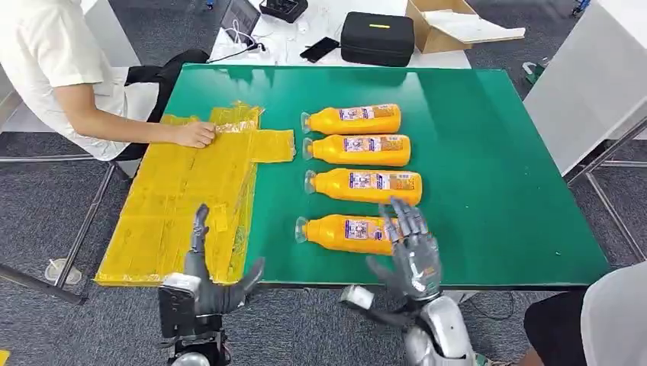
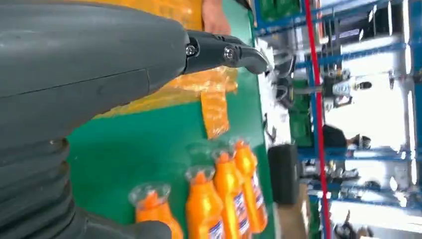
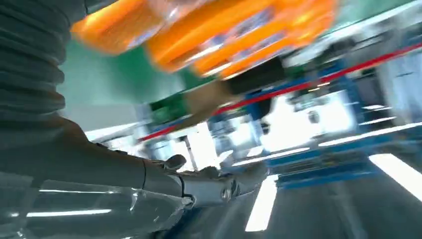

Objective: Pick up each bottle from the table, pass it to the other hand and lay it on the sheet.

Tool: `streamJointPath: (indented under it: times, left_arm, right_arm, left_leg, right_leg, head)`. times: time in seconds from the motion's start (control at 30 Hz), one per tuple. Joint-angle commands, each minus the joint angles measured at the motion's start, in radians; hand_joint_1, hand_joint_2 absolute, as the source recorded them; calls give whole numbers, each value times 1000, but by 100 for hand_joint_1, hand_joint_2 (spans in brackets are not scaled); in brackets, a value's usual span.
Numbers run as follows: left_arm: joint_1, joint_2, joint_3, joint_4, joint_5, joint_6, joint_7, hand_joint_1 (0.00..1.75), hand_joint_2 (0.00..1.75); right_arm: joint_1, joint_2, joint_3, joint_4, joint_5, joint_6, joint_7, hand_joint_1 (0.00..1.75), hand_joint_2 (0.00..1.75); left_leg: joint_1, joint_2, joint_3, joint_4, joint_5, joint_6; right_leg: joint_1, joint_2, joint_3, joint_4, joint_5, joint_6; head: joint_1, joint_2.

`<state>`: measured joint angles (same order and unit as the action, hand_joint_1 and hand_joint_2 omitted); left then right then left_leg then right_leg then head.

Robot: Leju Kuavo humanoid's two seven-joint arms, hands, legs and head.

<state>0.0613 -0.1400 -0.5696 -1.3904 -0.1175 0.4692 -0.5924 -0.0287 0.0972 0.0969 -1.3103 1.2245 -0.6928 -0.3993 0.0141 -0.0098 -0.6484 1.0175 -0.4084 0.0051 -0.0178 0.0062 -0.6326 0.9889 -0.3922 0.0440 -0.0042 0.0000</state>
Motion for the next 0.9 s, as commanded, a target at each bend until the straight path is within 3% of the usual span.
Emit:
streamJointPath:
  times: [0.03,0.1,0.17,0.3,0.37,0.53,0.67,0.9]
  left_arm:
    - [-70,3,-56,140,-1,-9,13,0,175]
    - [-73,8,-64,146,-7,0,24,0,175]
    - [-58,16,-73,122,-37,14,54,0,175]
    - [-46,27,-95,89,-26,6,76,0,175]
    - [-54,25,-96,89,-32,7,86,0,175]
    - [-61,25,-96,76,-51,-3,107,0,175]
    - [-53,33,-97,56,-74,-13,131,0,175]
    - [-48,38,-102,41,-81,-23,139,0,175]
  right_arm:
    - [-166,-90,-15,241,-31,-5,59,0,175]
    - [-162,-88,-16,261,-26,-5,58,0,175]
    - [-193,-141,48,325,-36,-5,164,0,175]
    - [-235,-182,91,393,-39,2,227,0,175]
    - [-264,-175,99,423,-46,15,234,0,175]
    - [-309,-153,120,503,-146,61,195,0,175]
    - [-280,-141,139,484,-218,90,165,0,175]
    - [-260,-141,164,469,-212,93,163,0,175]
  left_leg:
    - [0,2,8,-2,-1,1]
    - [0,0,7,-1,0,1]
    - [0,1,8,-1,-1,1]
    - [0,3,10,-1,-3,1]
    - [0,2,4,0,-1,1]
    - [0,2,7,0,-1,1]
    - [0,0,5,-1,0,1]
    - [1,0,8,-1,0,1]
  right_leg:
    - [1,0,8,-3,0,-2]
    - [1,-2,7,-2,-1,-2]
    - [1,-1,8,-2,-1,-2]
    - [1,1,10,-2,-2,-2]
    - [1,1,5,-1,-1,-1]
    - [1,0,7,-2,-1,-2]
    - [1,-1,5,-1,0,-2]
    - [1,-1,8,-2,-1,-1]
  head:
    - [0,0]
    - [0,0]
    - [0,0]
    - [0,0]
    - [0,0]
    - [0,0]
    - [0,0]
    - [0,0]
